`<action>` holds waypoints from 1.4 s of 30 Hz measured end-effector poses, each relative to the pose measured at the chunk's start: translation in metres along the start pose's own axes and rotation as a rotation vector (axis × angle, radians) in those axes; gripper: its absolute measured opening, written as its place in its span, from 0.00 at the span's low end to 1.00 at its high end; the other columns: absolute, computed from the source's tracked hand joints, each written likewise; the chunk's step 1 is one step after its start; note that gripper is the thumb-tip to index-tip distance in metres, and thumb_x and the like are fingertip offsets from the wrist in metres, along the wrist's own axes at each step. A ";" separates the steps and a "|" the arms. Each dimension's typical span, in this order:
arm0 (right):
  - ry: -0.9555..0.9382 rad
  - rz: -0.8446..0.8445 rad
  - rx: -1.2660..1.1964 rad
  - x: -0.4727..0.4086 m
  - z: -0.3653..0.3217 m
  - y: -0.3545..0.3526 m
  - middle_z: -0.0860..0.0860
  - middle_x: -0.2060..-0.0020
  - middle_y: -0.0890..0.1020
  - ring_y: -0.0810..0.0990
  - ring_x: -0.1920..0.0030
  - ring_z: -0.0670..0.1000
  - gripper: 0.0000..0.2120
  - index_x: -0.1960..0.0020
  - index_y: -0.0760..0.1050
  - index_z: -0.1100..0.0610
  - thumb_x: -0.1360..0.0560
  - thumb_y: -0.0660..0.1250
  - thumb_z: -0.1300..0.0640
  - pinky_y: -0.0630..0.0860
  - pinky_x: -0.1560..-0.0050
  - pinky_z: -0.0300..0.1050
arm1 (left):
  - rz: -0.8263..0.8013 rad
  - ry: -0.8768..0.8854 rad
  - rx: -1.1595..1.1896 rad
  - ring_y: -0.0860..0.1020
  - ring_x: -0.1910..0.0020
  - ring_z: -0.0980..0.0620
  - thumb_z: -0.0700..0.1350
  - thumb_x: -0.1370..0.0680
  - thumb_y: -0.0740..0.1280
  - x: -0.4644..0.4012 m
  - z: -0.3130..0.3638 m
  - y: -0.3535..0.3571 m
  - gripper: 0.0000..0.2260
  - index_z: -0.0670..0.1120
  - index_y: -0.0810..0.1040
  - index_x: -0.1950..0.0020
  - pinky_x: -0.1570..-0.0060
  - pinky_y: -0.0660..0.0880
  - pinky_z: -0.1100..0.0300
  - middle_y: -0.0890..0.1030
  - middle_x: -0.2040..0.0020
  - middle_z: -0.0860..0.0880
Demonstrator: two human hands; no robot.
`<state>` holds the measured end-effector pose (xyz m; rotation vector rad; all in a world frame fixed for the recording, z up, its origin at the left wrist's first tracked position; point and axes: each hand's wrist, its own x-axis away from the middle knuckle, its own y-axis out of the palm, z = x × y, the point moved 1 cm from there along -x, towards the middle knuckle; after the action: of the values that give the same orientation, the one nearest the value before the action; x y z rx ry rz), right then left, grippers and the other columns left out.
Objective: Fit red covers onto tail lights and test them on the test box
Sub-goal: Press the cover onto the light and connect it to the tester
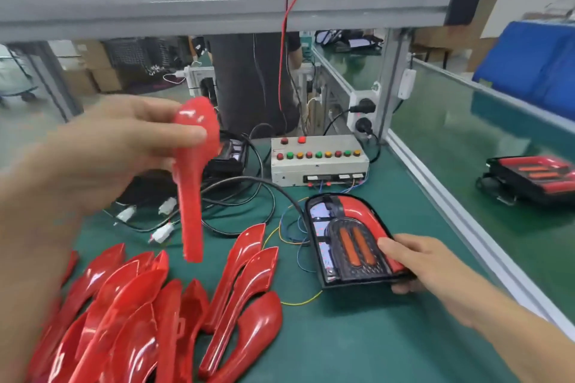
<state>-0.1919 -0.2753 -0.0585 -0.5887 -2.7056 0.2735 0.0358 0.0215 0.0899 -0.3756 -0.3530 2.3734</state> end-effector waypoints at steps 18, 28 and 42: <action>-0.234 0.313 0.284 0.004 -0.016 -0.015 0.52 0.51 0.83 0.78 0.50 0.47 0.23 0.50 0.78 0.58 0.22 0.58 0.39 0.71 0.44 0.46 | -0.014 -0.589 0.766 0.82 0.62 0.52 0.38 0.23 0.65 -0.062 -0.035 0.187 0.03 0.42 0.76 0.50 0.68 0.78 0.61 0.84 0.60 0.44; -0.669 0.359 0.938 0.028 -0.047 0.012 0.42 0.64 0.76 0.74 0.62 0.49 0.24 0.29 0.60 0.39 0.23 0.60 0.41 0.69 0.61 0.45 | -0.058 -0.367 0.757 0.83 0.66 0.51 0.36 0.22 0.64 -0.062 -0.024 0.196 0.03 0.39 0.77 0.53 0.68 0.79 0.62 0.84 0.64 0.45; -0.631 0.494 1.149 0.039 -0.020 0.034 0.48 0.67 0.84 0.81 0.73 0.54 0.21 0.42 0.81 0.54 0.33 0.77 0.49 0.66 0.80 0.41 | -0.036 -0.763 0.455 0.77 0.80 0.50 0.39 0.20 0.60 -0.076 -0.068 0.215 0.10 0.41 0.73 0.60 0.80 0.76 0.56 0.77 0.77 0.46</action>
<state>-0.2046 -0.2263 -0.0370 -0.8271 -2.2274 2.2138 -0.0142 -0.1750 -0.0348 0.7554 -0.1397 2.3849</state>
